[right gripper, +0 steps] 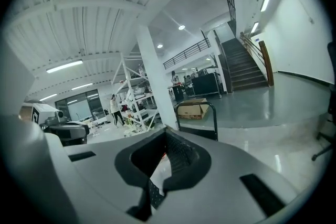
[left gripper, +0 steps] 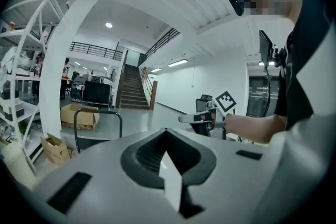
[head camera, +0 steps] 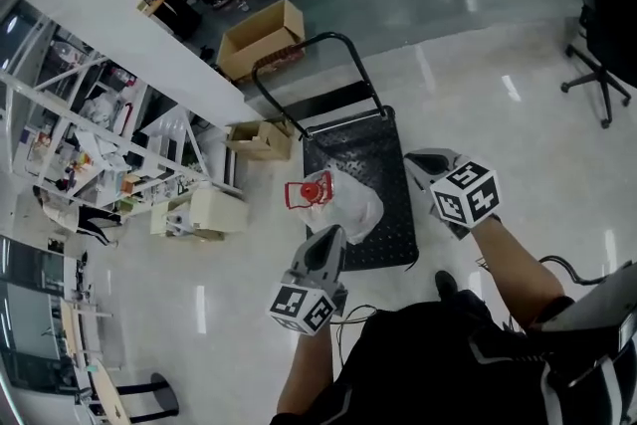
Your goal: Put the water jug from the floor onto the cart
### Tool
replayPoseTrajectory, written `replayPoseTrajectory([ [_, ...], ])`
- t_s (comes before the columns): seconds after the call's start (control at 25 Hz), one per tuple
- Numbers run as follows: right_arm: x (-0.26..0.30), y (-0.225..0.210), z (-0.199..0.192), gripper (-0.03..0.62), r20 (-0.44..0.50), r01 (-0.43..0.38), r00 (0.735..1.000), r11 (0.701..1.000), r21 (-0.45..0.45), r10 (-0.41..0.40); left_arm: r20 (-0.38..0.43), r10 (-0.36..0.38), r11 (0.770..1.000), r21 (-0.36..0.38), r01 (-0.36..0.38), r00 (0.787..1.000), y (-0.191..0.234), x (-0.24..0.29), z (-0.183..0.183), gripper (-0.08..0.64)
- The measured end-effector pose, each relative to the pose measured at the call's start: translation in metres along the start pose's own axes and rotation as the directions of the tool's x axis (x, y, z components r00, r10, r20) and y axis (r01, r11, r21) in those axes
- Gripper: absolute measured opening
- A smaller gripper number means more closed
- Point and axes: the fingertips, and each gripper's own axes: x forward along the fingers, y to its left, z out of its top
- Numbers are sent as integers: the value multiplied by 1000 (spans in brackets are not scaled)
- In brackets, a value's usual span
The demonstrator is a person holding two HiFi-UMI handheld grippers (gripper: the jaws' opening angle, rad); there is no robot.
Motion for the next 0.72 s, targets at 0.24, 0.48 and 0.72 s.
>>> replayPoseTrajectory([
  [0.24,-45,49,-14,2,37,69,997,997,-24,-68,41,-85,996,40,84,996,-27,-49,-8,-9],
  [0.48,-101,116,-61,2,35,213,977,976,-48,-211,49,-181,983,-19,182,982,-53,-127,-55,-9],
  [0.72,-154,193,-94,2,20,264,964,964,-28,-264,45,-226,968,-106,229,973,-66,-193,-97,-9],
])
